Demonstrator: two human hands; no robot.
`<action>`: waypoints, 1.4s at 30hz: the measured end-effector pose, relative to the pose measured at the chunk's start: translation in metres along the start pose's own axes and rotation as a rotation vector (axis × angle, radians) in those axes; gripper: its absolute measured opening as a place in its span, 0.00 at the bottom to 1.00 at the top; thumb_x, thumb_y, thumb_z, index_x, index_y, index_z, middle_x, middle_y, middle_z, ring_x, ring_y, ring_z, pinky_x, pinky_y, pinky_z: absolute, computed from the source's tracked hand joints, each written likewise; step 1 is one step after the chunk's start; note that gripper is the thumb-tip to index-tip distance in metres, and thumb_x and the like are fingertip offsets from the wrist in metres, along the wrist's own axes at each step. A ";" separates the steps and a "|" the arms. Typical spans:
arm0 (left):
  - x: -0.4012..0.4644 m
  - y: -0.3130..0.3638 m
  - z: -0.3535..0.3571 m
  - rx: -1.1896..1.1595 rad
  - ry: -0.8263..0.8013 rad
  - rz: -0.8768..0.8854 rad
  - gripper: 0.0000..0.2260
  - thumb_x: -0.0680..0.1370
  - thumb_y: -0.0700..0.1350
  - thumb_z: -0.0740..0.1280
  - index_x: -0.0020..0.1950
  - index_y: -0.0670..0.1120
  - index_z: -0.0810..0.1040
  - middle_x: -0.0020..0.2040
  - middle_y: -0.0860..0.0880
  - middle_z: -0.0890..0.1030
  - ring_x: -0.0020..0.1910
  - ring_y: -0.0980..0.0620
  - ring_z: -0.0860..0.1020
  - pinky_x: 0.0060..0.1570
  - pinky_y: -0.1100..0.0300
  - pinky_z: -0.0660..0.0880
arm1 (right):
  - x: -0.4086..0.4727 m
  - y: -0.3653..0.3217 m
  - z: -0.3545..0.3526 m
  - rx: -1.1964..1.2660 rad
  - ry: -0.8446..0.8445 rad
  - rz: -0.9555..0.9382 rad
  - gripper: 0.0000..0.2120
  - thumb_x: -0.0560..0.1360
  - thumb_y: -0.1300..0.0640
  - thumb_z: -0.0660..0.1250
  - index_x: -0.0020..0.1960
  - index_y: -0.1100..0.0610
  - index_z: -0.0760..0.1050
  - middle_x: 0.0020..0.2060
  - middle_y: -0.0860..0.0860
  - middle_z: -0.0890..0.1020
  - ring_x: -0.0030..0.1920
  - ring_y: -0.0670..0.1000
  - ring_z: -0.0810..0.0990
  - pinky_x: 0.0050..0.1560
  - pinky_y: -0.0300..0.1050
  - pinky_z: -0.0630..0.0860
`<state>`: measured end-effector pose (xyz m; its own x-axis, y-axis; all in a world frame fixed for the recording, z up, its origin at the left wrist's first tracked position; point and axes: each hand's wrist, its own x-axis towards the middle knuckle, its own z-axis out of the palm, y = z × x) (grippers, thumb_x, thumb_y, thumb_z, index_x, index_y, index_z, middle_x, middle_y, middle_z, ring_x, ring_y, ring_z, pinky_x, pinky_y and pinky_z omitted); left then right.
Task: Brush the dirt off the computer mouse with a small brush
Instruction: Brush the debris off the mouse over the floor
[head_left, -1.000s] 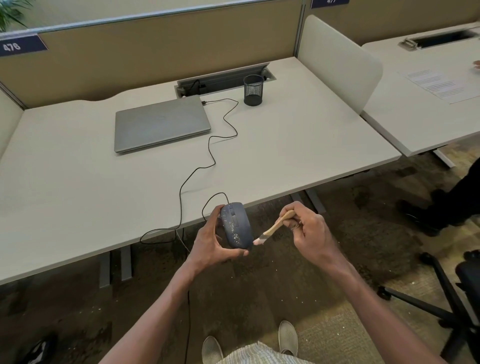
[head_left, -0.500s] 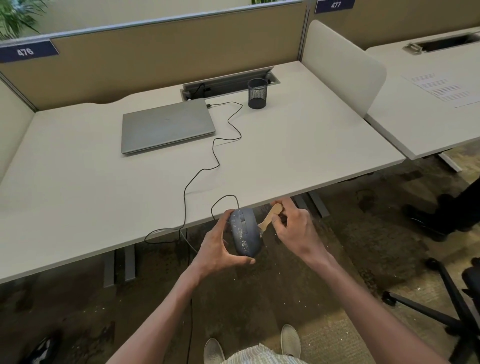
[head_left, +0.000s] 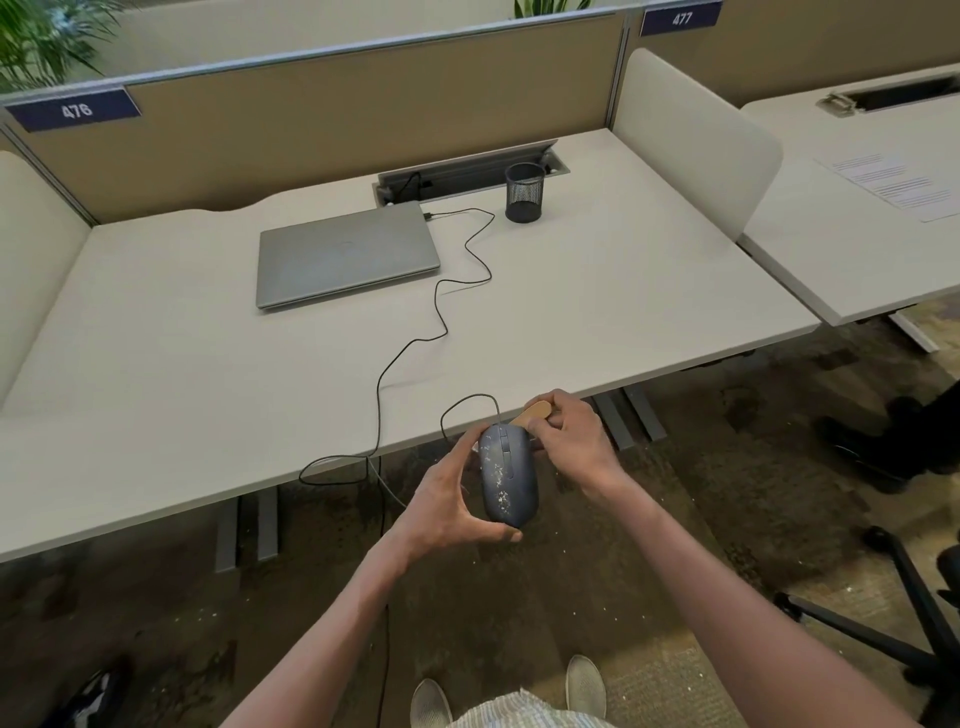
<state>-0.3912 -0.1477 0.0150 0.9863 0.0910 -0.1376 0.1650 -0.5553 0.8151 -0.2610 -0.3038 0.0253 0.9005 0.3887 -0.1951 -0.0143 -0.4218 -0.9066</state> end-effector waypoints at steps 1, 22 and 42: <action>0.000 0.000 0.000 -0.001 -0.005 0.002 0.57 0.61 0.55 0.84 0.80 0.55 0.52 0.75 0.47 0.69 0.72 0.49 0.70 0.72 0.44 0.69 | 0.000 0.000 0.001 0.038 -0.004 0.020 0.07 0.78 0.57 0.69 0.56 0.53 0.78 0.50 0.52 0.85 0.52 0.54 0.84 0.55 0.57 0.82; -0.005 -0.004 0.007 -0.127 0.075 -0.019 0.57 0.63 0.47 0.84 0.82 0.51 0.51 0.63 0.54 0.77 0.60 0.58 0.78 0.54 0.68 0.78 | -0.005 0.005 0.008 0.153 0.071 0.032 0.05 0.79 0.58 0.69 0.54 0.51 0.80 0.48 0.47 0.85 0.51 0.46 0.83 0.49 0.39 0.80; -0.021 0.003 0.057 -0.322 0.647 -0.062 0.38 0.63 0.49 0.84 0.68 0.51 0.70 0.63 0.51 0.76 0.61 0.55 0.78 0.55 0.66 0.78 | -0.012 0.002 0.036 0.295 0.331 0.143 0.03 0.80 0.61 0.68 0.52 0.55 0.79 0.44 0.48 0.85 0.47 0.48 0.84 0.52 0.51 0.83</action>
<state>-0.4120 -0.1979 -0.0117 0.7625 0.6407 0.0903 0.1148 -0.2713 0.9556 -0.2881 -0.2799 0.0120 0.9701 0.0414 -0.2392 -0.2280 -0.1828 -0.9564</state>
